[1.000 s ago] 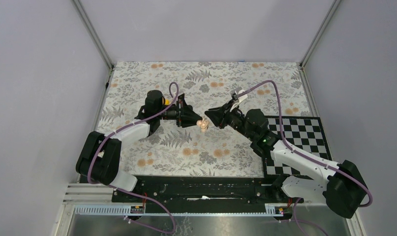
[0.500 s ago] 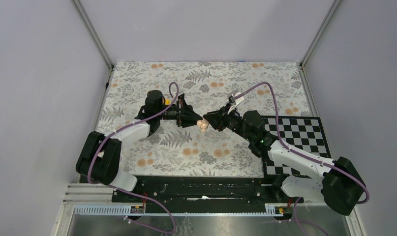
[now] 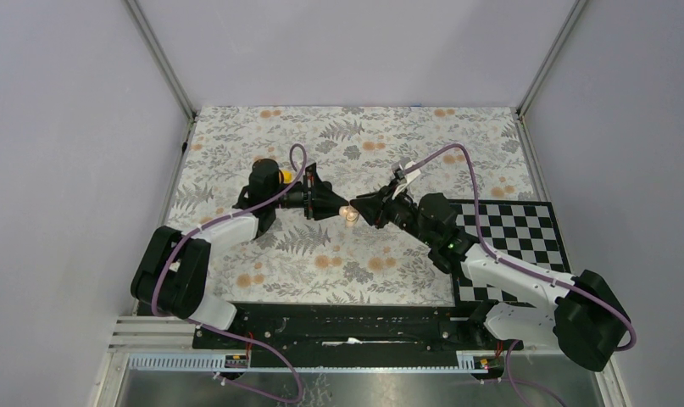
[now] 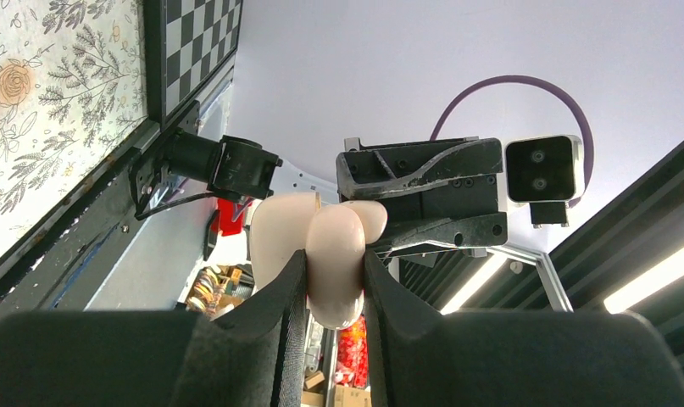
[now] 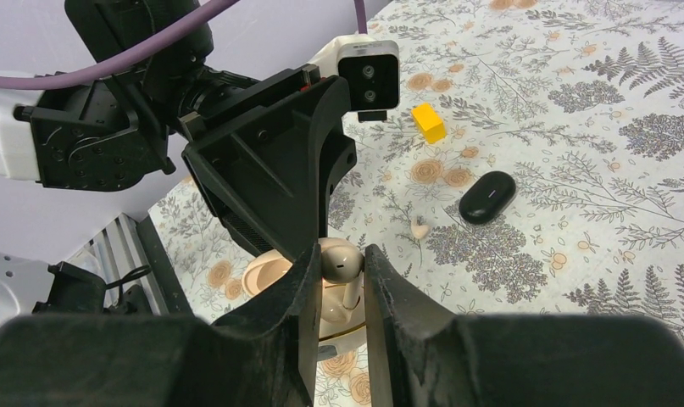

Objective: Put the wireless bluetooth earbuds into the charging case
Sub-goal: Place the earbud in the charging case.

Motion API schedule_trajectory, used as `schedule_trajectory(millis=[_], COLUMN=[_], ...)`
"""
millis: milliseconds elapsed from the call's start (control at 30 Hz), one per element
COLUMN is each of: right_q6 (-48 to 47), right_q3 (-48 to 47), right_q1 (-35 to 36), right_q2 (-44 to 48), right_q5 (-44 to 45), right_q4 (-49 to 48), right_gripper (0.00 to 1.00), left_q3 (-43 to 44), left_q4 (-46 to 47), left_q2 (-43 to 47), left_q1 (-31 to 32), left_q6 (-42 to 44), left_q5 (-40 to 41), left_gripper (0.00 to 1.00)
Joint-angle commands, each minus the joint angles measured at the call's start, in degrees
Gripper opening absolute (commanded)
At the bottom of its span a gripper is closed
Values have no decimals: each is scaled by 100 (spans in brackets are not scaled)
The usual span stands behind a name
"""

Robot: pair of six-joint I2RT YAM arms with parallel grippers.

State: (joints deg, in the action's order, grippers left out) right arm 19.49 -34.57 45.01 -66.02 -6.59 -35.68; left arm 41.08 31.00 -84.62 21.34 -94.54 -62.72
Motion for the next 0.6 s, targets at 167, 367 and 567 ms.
schedule_trajectory(millis=[167, 367, 567], right_q6=[-25, -49, -74], right_q3=[201, 257, 302], right_q1=[143, 191, 227], right_q2=[175, 188, 189], right_q5=[154, 251, 301], right_q4=[-378, -525, -571], right_gripper=[22, 22, 22], left_q3=[-448, -774, -1022], left_q4=[1647, 2460, 3208], left_q2=[-96, -182, -323], left_q1=[18, 19, 19], left_q6=[-993, -1546, -2050], left_q5=[202, 327, 431], left_gripper=[0, 0, 0])
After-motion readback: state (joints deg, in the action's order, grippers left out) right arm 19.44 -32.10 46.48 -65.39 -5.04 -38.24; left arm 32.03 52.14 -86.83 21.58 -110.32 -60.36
